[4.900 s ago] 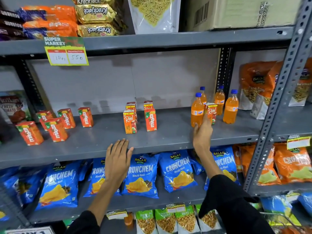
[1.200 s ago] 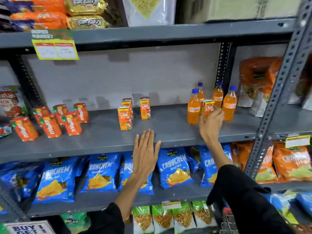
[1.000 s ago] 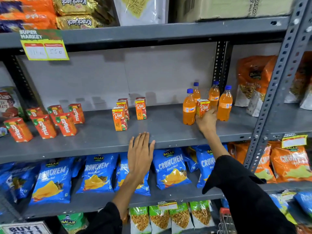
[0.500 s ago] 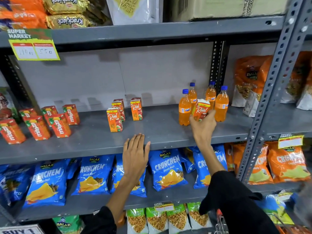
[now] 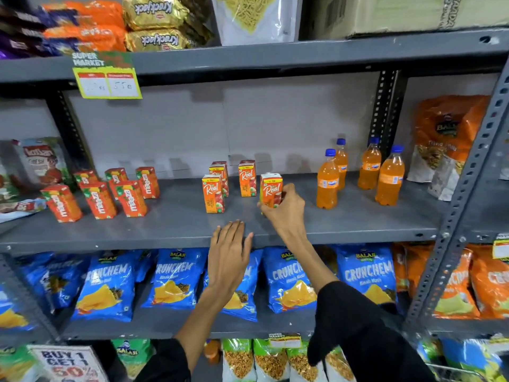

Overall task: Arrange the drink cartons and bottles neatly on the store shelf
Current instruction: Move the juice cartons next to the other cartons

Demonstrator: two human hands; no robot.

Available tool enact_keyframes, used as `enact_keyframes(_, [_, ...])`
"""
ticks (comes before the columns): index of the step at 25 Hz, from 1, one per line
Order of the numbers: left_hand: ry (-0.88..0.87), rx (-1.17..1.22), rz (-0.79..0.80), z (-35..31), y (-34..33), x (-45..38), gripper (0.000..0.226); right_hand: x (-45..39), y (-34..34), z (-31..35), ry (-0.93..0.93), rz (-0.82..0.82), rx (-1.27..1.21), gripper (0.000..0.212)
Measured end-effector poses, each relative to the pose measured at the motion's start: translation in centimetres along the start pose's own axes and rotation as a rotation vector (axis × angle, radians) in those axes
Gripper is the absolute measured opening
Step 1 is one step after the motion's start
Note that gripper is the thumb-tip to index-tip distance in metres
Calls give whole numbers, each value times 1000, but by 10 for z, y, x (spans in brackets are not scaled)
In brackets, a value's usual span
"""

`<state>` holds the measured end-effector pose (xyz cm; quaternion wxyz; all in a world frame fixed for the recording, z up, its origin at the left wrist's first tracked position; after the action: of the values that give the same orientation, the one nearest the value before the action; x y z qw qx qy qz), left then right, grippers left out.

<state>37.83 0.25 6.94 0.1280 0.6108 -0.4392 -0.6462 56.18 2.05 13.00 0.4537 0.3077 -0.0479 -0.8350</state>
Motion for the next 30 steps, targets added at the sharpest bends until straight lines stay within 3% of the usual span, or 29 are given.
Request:
enact_keyframes(6, [-2, -9, 60, 14, -1, -1, 55, -16, -57, 11, -22, 76, 94, 59])
enact_keyframes(16, [-13, 40, 31, 14, -3, -1, 56, -18, -67, -4, -140, 110, 61, 83])
enact_keyframes(23, [-52, 56, -24, 35, 21, 7, 52, 44, -40, 42, 183, -67, -65, 40])
enact_keyframes(30, [150, 128, -259, 176, 101, 13, 34, 79, -129, 119, 326, 1, -132, 33])
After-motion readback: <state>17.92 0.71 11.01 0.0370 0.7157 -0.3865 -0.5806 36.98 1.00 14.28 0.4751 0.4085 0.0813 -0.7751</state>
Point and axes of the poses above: each hand's wrist, its own x-axis away from the middle knuckle, its own y-axis out of the back of the hand, z = x × y, the point moved 10 cm from there along -x, towards the middle knuckle, and after that the axes turned 3 degrees about z, right-handed, at the moved point
